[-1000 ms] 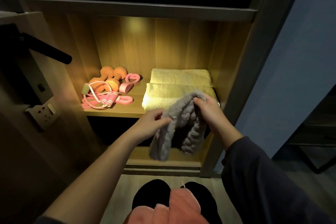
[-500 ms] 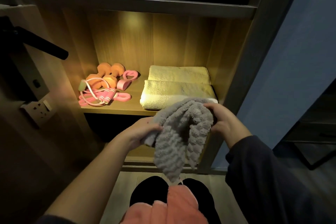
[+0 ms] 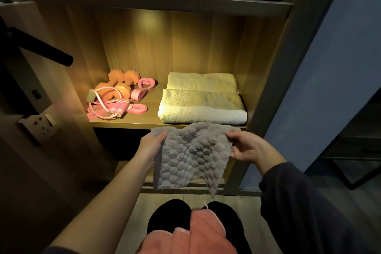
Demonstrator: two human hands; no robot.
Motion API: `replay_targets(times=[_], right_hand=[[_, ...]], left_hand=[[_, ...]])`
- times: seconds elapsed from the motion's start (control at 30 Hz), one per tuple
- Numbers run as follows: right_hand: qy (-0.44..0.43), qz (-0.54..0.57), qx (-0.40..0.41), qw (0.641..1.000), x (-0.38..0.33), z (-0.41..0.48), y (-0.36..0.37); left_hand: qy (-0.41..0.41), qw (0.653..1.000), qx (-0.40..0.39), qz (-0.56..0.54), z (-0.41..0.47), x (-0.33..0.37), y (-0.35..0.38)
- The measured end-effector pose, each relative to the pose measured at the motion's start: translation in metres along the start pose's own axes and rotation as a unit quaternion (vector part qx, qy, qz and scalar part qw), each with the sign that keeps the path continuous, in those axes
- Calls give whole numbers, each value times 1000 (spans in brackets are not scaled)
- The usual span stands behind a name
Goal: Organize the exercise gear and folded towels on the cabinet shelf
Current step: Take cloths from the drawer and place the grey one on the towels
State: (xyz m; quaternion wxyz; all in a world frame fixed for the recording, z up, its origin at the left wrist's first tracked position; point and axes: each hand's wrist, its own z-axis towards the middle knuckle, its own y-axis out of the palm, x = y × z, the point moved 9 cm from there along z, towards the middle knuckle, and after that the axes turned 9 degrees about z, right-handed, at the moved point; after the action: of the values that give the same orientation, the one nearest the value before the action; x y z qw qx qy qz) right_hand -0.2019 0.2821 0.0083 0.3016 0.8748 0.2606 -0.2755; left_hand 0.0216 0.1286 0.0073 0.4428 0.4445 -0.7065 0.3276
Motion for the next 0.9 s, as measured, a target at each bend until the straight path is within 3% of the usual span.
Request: replay_targets(times=[0.2, 0.43, 0.57, 0.73, 0.8, 0.9], right_hand=[[-17, -200, 90, 975, 2, 14, -29], [-36, -171, 16, 985, 6, 19, -33], [-80, -237, -6, 968, 0, 17, -28], [-159, -320, 35, 933, -14, 8, -26], [-198, -353, 55, 913, -20, 6, -28], [-248, -389, 65, 885, -28, 2, -31]], left_hand=[[12, 993, 63, 95, 8, 1, -19], [-21, 986, 50, 160, 6, -13, -36], [58, 979, 40, 190, 8, 3, -41], [152, 928, 72, 333, 0, 28, -41], [179, 914, 51, 362, -3, 32, -37], [179, 929, -56, 318, -8, 27, -27]])
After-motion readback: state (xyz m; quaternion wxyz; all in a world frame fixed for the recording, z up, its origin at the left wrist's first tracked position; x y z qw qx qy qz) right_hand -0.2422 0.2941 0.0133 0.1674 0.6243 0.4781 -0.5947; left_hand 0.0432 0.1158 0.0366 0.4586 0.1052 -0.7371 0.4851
